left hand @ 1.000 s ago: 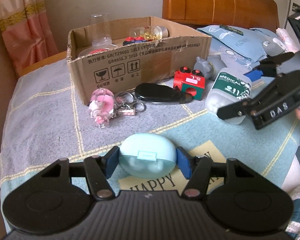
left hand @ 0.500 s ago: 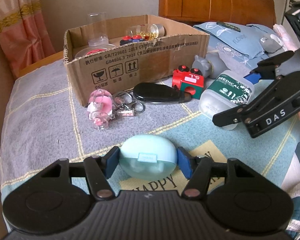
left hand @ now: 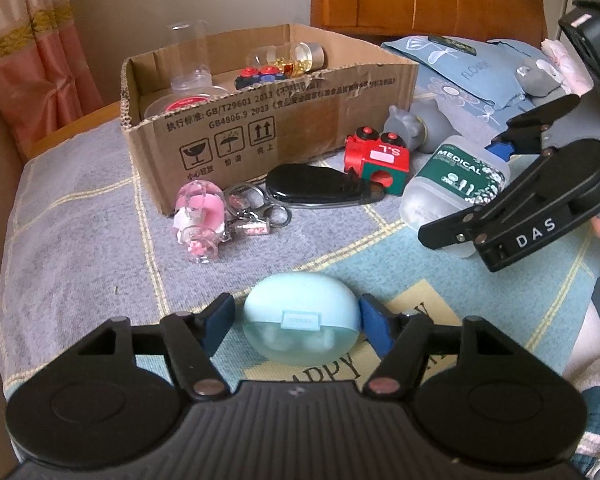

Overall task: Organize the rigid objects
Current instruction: 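Grasp the blue oval case with the left tool while the right tool grasps the MEDICAL bottle, then carry both items into the box and open both tools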

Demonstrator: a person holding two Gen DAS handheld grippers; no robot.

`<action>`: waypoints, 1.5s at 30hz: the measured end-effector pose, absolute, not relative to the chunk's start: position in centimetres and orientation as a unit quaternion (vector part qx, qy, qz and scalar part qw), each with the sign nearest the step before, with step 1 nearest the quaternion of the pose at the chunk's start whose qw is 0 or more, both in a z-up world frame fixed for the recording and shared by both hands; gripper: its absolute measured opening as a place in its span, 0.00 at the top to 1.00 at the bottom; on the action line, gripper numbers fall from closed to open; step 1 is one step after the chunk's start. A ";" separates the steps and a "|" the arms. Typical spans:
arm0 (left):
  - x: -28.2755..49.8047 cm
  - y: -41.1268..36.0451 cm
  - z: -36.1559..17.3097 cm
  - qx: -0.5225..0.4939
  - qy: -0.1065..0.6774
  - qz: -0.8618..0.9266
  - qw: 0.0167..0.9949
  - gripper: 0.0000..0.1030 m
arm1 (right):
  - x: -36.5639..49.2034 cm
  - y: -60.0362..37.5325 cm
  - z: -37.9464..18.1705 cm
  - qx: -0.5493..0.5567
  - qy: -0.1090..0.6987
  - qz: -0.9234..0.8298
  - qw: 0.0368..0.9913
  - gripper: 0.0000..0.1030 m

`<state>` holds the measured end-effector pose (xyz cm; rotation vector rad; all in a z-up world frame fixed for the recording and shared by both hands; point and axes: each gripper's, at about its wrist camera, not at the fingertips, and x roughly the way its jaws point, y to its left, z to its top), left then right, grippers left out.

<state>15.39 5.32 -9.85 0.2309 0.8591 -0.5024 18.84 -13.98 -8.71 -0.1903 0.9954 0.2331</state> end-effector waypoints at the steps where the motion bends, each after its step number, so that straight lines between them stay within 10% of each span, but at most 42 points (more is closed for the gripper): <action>1: 15.4 5.3 -9.8 0.112 0.412 -0.242 0.871 0.33 | 18.8 -13.9 -8.7 -0.094 0.476 0.112 0.867 0.15; 45: 21.4 5.7 2.8 0.117 0.382 -0.239 0.885 0.41 | 23.5 -16.8 3.4 -0.109 0.379 0.169 0.903 0.15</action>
